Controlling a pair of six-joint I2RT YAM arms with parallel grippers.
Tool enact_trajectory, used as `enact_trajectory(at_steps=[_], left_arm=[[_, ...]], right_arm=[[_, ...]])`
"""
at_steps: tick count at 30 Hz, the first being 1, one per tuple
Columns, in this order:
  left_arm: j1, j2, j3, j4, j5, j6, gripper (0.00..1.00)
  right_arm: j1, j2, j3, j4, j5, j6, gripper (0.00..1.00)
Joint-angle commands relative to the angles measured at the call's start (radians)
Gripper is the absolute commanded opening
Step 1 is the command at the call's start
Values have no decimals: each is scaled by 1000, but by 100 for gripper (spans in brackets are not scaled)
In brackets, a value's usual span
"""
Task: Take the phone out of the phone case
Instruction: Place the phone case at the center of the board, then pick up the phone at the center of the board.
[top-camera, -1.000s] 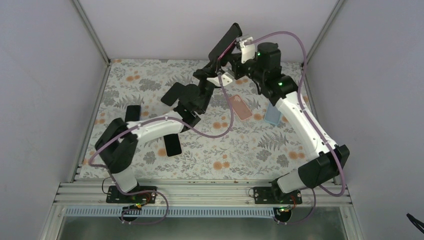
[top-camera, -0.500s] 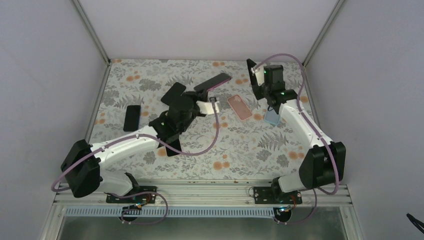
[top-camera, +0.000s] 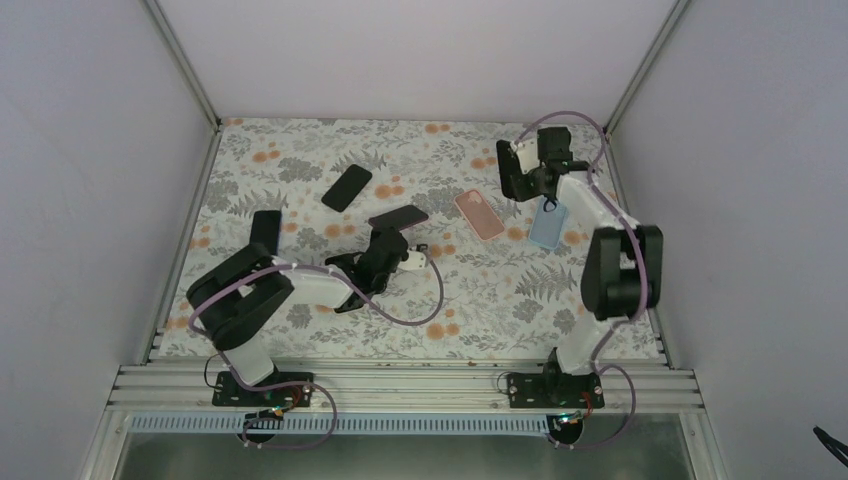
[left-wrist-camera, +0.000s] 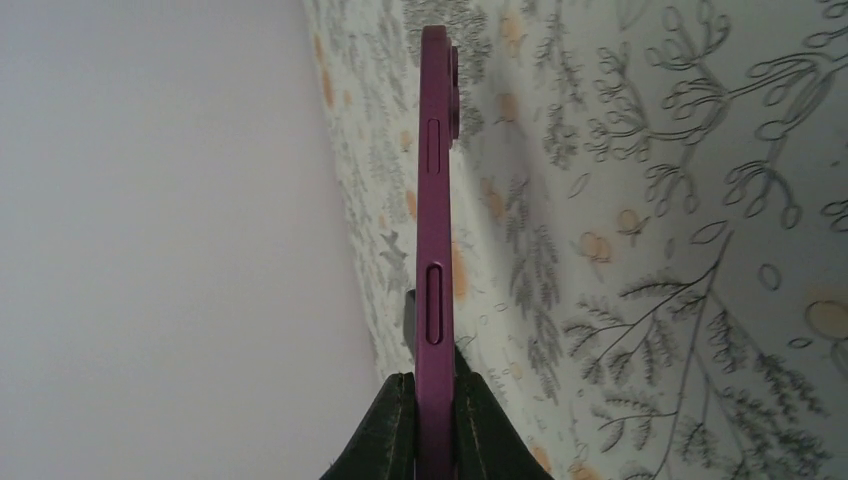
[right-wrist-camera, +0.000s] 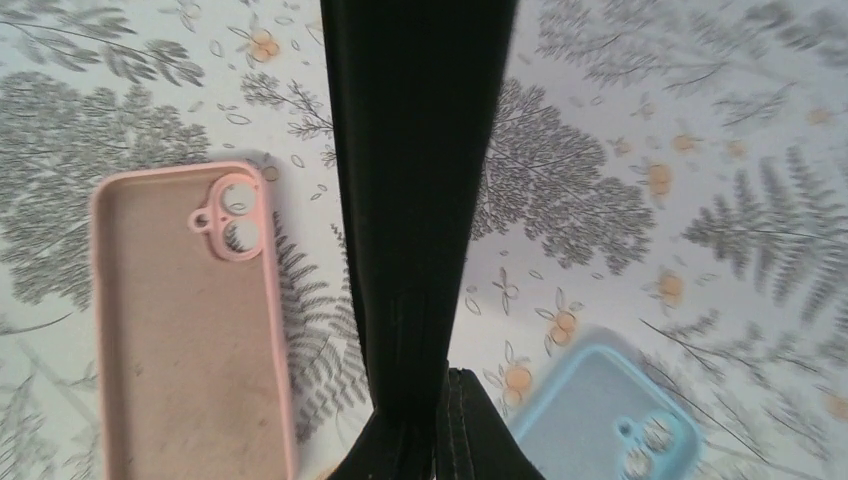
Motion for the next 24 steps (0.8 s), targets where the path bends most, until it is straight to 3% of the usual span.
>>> enact_trajectory(at_steps=[1, 5, 7, 9, 11, 14, 16, 21, 24], left_arm=[[-19, 58, 23, 159, -59, -4, 2], [-33, 106, 55, 47, -34, -55, 3], [-37, 110, 69, -63, 18, -101, 12], [-39, 99, 76, -149, 84, -130, 22], [-43, 86, 84, -237, 137, -142, 40], [-49, 61, 134, -440, 257, -190, 82], [-49, 58, 196, -614, 358, -226, 97], [-60, 73, 366, -989, 524, -332, 100], [-60, 19, 469, -1155, 622, -396, 100]], right_arm=[[-34, 178, 142, -84, -93, -4, 3], [-43, 296, 227, -135, -98, -9, 4], [-44, 330, 252, -152, -83, -5, 4], [-47, 359, 280, -185, -68, -5, 14], [-48, 364, 283, -197, -31, -8, 33], [-48, 334, 259, -207, 18, -23, 59], [-48, 309, 255, -230, 45, -32, 68], [-39, 198, 277, -328, 217, -44, 99], [-4, 82, 261, -375, 297, -83, 100]])
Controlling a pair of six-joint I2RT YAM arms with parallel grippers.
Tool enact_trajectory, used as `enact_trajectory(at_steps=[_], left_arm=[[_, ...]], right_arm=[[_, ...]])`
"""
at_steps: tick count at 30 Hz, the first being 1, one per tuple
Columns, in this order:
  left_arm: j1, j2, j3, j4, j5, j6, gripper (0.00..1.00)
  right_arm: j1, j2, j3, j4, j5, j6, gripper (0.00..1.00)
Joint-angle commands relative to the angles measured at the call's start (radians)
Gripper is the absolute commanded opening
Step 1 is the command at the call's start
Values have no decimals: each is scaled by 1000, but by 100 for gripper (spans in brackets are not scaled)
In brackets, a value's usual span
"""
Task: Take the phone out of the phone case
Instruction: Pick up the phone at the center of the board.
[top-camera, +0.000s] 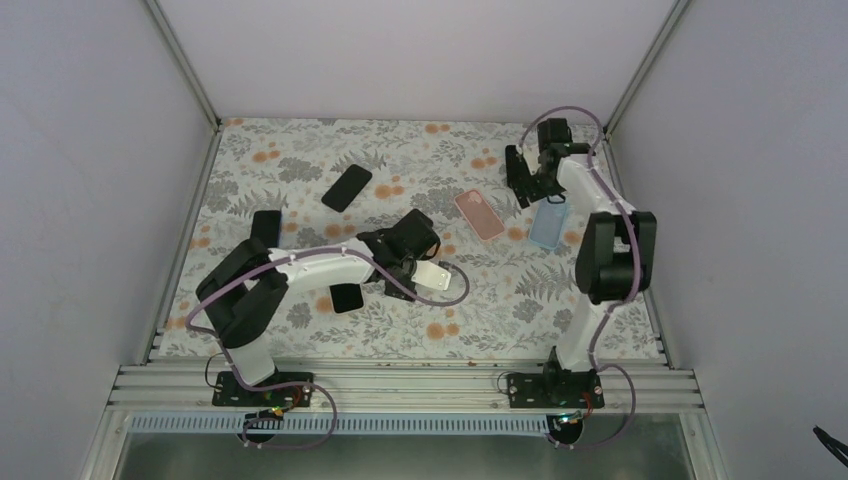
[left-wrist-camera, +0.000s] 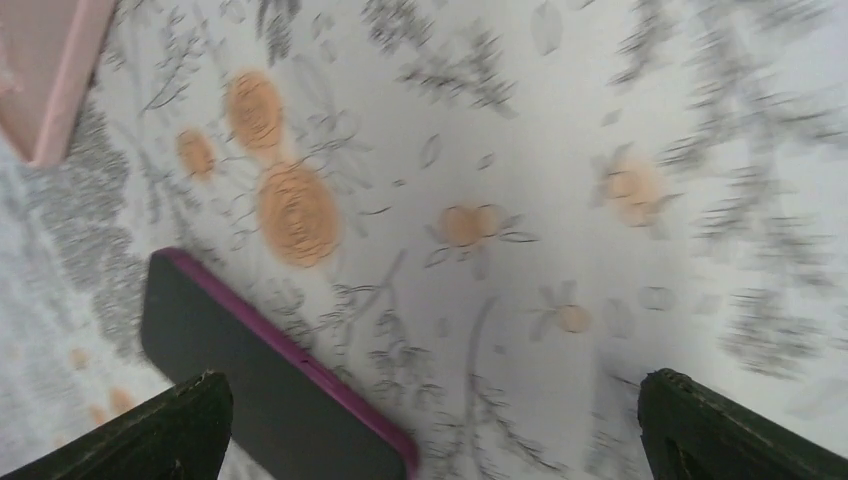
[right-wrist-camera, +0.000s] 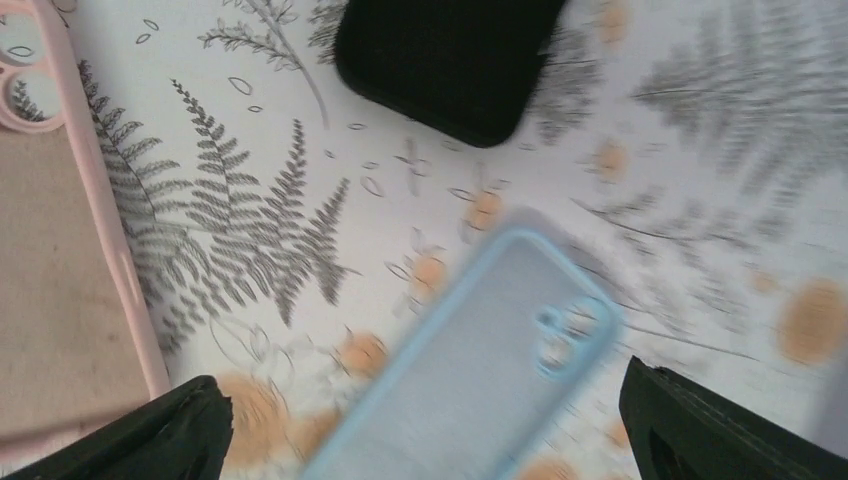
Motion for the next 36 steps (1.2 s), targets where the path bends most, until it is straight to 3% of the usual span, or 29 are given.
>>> enact_trajectory(at_steps=[1, 5, 8, 11, 13, 17, 19, 21, 22, 24, 25, 32, 36], left_arm=[[-3, -87, 138, -387, 219, -135, 100], [75, -244, 233, -434, 286, -183, 100], [248, -338, 280, -415, 344, -224, 100], [413, -422, 224, -314, 257, -267, 100], [501, -452, 155, -273, 197, -287, 100], [617, -486, -3, -217, 132, -331, 96], [638, -502, -76, -210, 123, -343, 81], [648, -518, -135, -211, 112, -354, 45], [652, -526, -160, -211, 107, -359, 27], [662, -540, -224, -213, 112, -365, 5], [665, -543, -246, -214, 116, -370, 3], [669, -471, -355, -226, 249, -419, 2], [669, -418, -359, -233, 296, -418, 2]], right_arm=[[52, -222, -6, -97, 153, -66, 100], [159, -359, -12, -166, 64, -101, 100], [249, -390, -11, -219, -79, -98, 100], [382, -385, -45, -221, -181, -110, 99], [494, -375, -106, -163, -150, -110, 90], [682, -276, -162, -90, -106, -95, 61], [741, -197, -142, -96, -123, -91, 38], [786, -129, -122, -101, -147, -94, 8], [802, -106, -115, -99, -161, -98, 4], [829, -75, -112, -89, -184, -111, 4], [844, -61, -111, -85, -187, -118, 4], [857, -44, -99, -79, -218, -142, 4], [857, -112, -126, -74, -217, -160, 11]])
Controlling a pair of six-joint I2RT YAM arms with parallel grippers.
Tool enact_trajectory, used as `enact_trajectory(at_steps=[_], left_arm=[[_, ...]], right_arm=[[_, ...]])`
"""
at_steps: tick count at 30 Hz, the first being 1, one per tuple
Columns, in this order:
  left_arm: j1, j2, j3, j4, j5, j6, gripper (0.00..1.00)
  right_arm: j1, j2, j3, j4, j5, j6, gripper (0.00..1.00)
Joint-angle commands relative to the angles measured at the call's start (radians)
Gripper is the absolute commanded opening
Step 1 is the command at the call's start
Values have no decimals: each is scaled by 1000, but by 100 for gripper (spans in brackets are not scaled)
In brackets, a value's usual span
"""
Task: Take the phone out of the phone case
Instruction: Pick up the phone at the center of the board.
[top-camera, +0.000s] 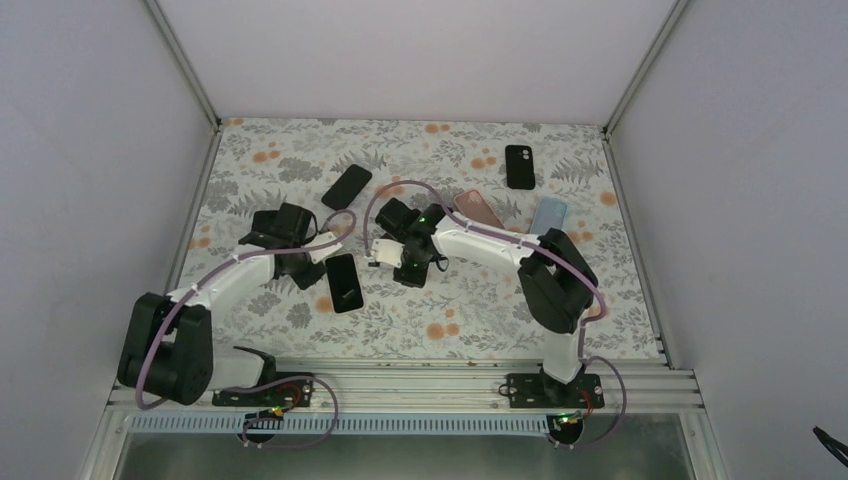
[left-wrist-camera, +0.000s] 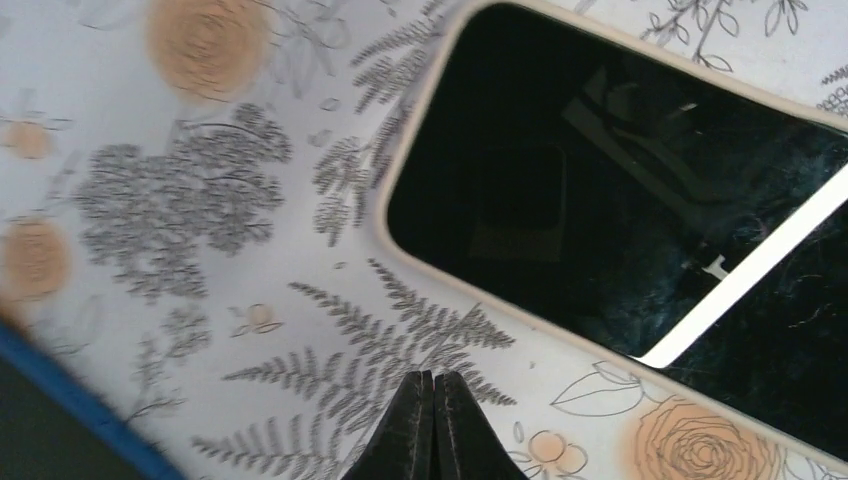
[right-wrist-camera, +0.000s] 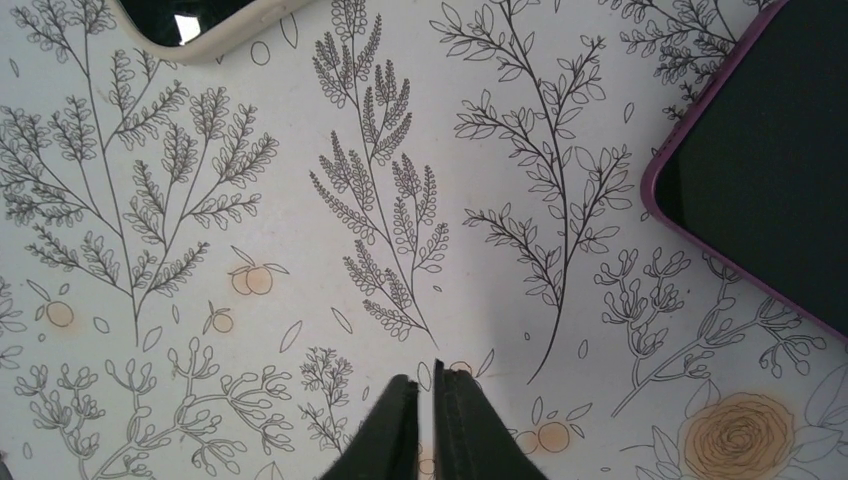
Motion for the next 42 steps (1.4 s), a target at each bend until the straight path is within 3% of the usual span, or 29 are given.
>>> enact_trajectory(at_steps=[1, 5, 15, 19, 26, 29, 30, 31, 36, 41, 42], left_arm=[[6, 48, -3, -6, 98, -18, 2], [5, 126, 13, -5, 94, -15, 2], [5, 298, 99, 22, 141, 6, 2], [2, 323, 131, 19, 226, 20, 2], [-95, 407, 159, -43, 401, 72, 2], [-170, 436, 162, -46, 493, 80, 2], [-190, 449, 169, -50, 523, 84, 2], [-208, 461, 180, -64, 553, 98, 2], [-278, 522, 251, -158, 661, 170, 2], [-293, 516, 302, -180, 596, 171, 3], [-280, 496, 305, -171, 574, 161, 12]], right_arm=[[5, -103, -13, 14, -23, -33, 11], [2, -166, -37, 16, -10, -22, 4], [-19, -303, -115, 12, -5, -18, 5], [-40, -410, -152, 10, -22, -47, 32], [-79, -562, -161, -81, -39, -85, 58], [-81, -605, -158, -128, -74, -113, 81], [-82, -617, -156, -138, -87, -120, 96], [-81, -623, -154, -148, -100, -125, 99], [-82, -635, -144, -206, -184, -164, 100], [-81, -623, -204, -234, -254, -188, 100], [-80, -620, -221, -222, -260, -182, 100]])
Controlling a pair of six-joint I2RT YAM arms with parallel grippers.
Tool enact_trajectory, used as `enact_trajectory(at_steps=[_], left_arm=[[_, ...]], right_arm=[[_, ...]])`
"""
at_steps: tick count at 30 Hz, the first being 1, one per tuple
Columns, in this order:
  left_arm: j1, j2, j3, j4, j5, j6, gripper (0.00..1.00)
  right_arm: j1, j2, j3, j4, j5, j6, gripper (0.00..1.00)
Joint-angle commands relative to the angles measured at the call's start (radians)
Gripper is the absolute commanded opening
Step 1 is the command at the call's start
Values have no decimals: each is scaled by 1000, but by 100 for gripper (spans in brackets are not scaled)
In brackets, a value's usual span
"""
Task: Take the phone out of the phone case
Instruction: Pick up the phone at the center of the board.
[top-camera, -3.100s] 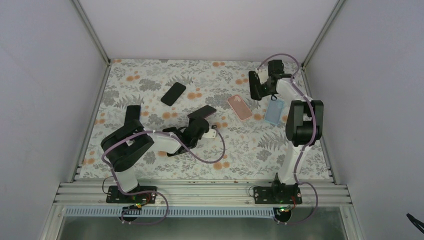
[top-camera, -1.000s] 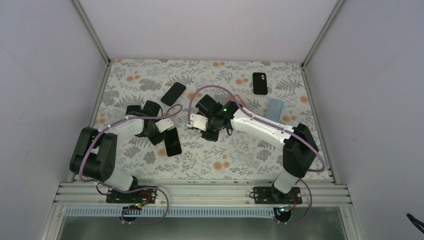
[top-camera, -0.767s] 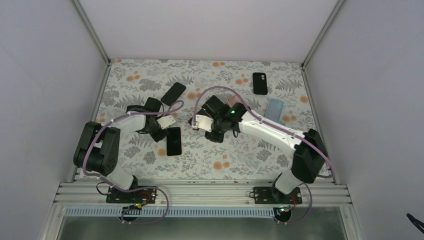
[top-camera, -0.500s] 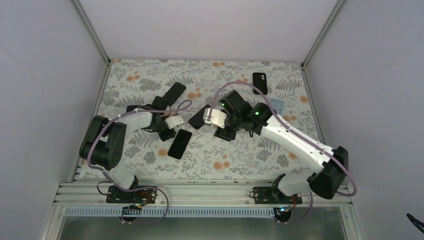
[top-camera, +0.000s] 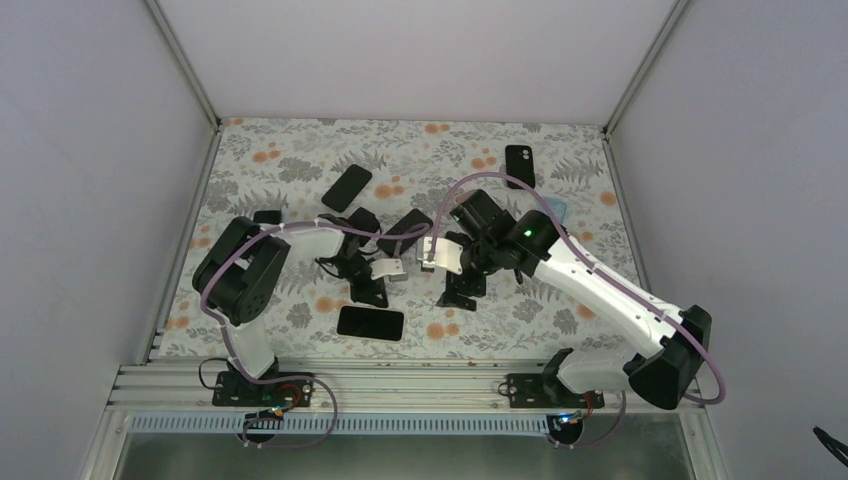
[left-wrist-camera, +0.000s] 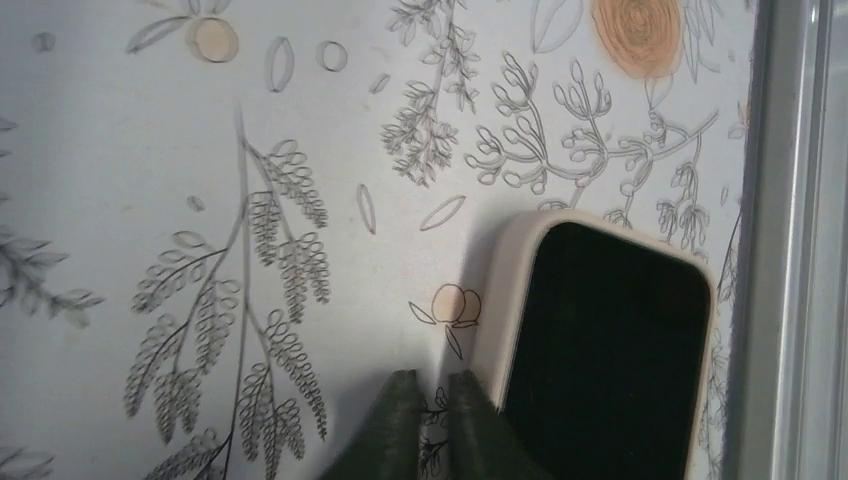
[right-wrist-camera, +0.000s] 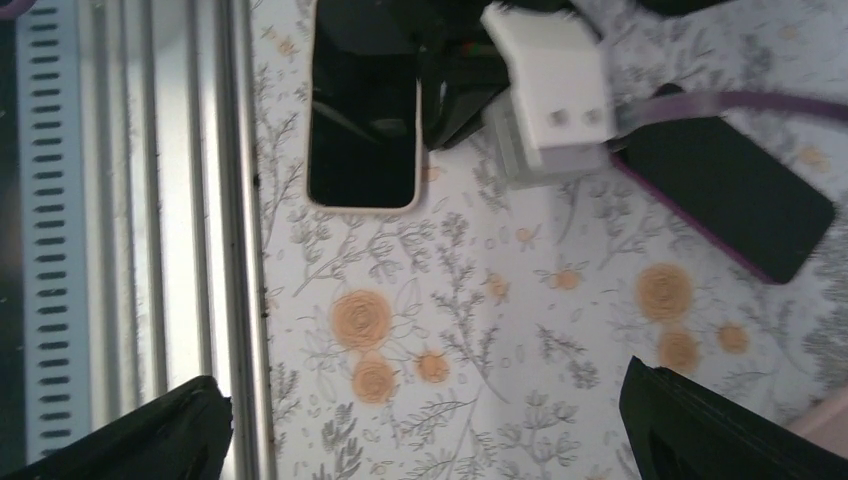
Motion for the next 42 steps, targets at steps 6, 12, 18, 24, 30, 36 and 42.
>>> enact_trajectory(at_steps=[6, 12, 18, 24, 30, 36, 42], left_arm=[[213, -213, 123, -128, -42, 58, 100], [427, -429, 106, -66, -222, 0, 100], [696, -618, 31, 37, -283, -76, 100], [830, -698, -63, 94, -233, -144, 100], [838, -687, -93, 135, -228, -221, 100], [845, -699, -112, 151, -252, -220, 100], [850, -697, -119, 166, -245, -219, 100]], right_arm=[[24, 24, -124, 133, -106, 21, 100], [119, 193, -158, 348, 7, 146, 100], [224, 323, -179, 546, -4, 274, 100], [308, 406, -212, 610, -14, 275, 100], [342, 504, -199, 663, 52, 295, 100], [342, 544, -202, 706, 107, 286, 100], [342, 557, -215, 722, 166, 264, 100]])
